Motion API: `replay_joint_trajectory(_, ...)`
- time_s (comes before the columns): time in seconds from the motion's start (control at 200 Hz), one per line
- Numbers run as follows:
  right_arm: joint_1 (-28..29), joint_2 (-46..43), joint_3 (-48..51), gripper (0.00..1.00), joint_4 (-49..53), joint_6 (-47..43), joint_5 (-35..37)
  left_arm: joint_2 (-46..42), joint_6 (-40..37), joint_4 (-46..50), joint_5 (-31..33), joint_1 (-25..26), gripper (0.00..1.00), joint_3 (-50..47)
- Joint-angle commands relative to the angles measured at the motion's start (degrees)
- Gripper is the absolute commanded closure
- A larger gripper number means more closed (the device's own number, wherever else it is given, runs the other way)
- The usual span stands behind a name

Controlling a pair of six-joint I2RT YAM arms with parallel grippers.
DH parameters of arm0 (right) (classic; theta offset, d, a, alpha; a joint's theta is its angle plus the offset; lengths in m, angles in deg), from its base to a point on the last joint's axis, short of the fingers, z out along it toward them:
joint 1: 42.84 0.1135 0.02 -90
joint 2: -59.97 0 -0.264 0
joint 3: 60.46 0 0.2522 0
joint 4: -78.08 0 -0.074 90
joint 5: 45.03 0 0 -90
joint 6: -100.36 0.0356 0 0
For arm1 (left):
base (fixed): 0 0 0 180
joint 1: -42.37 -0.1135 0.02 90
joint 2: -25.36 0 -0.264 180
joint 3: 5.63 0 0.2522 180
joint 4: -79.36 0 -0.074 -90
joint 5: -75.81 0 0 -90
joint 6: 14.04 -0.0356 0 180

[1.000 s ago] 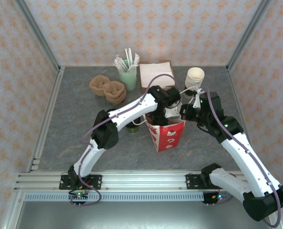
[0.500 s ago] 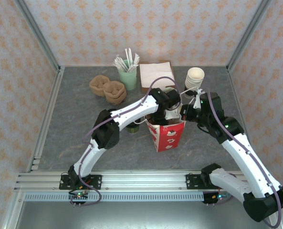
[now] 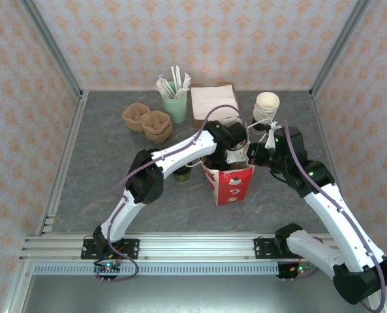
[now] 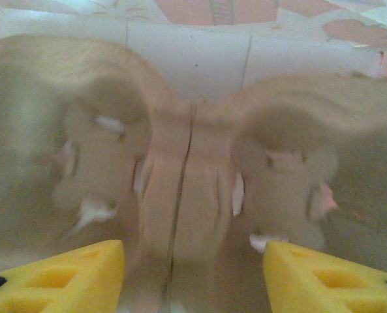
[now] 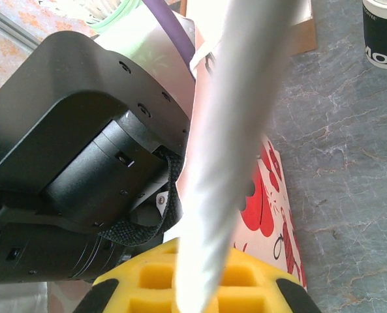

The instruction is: Pack the takeout coffee

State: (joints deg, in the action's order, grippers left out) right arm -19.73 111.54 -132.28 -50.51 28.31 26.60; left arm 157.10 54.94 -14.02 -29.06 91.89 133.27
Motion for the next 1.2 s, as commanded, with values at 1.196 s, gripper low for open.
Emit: replay_joint_trajectory(1.196,0.63,-0.15,-0.82,1.00,2.32,3.71,8.54,-12.91,0.87,2.47,0.08,0.67,0.19,8.80)
